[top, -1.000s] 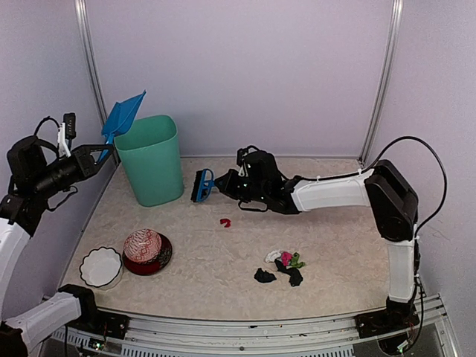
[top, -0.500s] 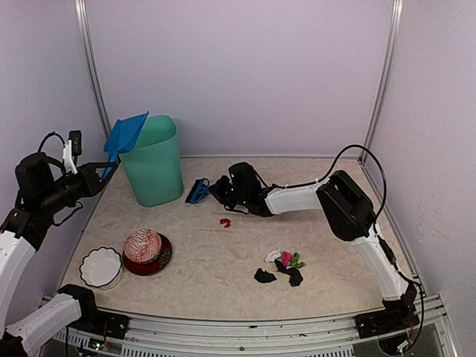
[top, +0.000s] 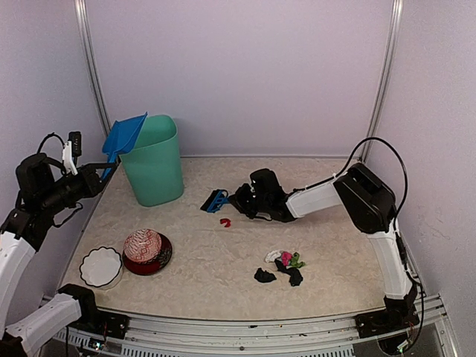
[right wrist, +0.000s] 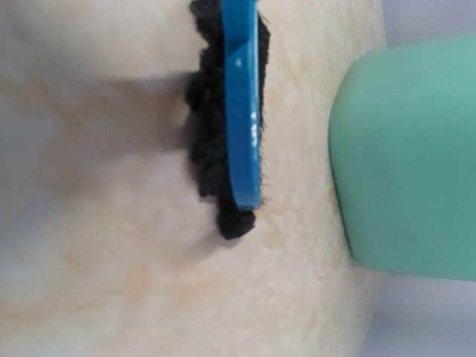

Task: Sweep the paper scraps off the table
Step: Sweep the paper scraps at the center of the board, then move the trash bin to the corner of the board, then sweep the paper scraps at the center of the board.

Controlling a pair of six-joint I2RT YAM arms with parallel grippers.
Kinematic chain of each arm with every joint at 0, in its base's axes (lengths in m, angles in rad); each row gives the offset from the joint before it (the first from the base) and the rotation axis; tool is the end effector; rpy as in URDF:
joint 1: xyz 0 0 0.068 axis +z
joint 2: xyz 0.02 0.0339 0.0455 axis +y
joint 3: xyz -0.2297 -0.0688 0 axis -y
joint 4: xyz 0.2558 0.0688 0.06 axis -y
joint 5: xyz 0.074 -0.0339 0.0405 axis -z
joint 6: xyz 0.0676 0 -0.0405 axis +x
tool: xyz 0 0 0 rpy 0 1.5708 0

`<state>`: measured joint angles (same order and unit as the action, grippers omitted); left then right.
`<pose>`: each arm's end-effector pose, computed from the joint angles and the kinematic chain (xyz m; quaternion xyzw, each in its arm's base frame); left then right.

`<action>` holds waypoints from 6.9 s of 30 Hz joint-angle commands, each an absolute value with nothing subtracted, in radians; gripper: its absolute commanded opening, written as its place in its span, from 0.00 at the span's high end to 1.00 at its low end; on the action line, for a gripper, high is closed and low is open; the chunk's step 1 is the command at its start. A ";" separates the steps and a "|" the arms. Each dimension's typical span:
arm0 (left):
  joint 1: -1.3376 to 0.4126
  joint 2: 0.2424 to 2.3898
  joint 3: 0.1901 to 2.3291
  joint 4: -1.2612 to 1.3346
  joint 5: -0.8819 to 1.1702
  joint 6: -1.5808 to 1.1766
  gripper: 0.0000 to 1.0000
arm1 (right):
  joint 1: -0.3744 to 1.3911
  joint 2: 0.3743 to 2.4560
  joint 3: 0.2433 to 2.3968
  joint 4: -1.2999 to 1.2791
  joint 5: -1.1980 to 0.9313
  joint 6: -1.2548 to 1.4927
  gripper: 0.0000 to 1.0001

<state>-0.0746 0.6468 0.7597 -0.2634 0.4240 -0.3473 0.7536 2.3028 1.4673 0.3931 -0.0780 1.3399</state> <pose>0.2155 -0.0440 0.3200 0.0351 0.7531 -0.2895 0.5898 0.3737 0.3579 0.0744 0.2240 0.8144 0.4791 0.2388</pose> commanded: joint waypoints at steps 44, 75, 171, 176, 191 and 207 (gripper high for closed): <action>-0.302 1.054 1.324 -0.625 -0.242 -0.393 1.00 | 0.730 1.020 0.683 -0.006 -0.032 0.705 1.00; -0.036 1.466 1.531 -0.631 -0.096 -0.283 1.00 | 0.797 1.118 0.699 -0.047 -0.124 0.555 1.00; -1.148 1.156 1.016 -0.467 -0.328 -0.335 1.00 | 0.831 1.174 0.923 -0.432 -0.334 0.293 1.00; -1.136 1.143 1.011 -0.465 -0.305 -0.326 1.00 | 0.874 1.163 0.878 -0.455 -0.515 0.247 1.00; -1.132 1.113 0.972 -0.459 -0.269 -0.349 1.00 | 0.930 1.405 0.904 -0.527 -0.100 0.199 1.00; -1.094 1.100 0.921 -0.406 -0.210 -0.340 1.00 | 0.901 1.225 1.078 -0.723 -0.004 0.183 1.00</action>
<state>-1.1137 1.1095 0.9459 -0.4541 -0.2478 -0.3401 0.9123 1.3159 1.0302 -0.6193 0.0219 0.1917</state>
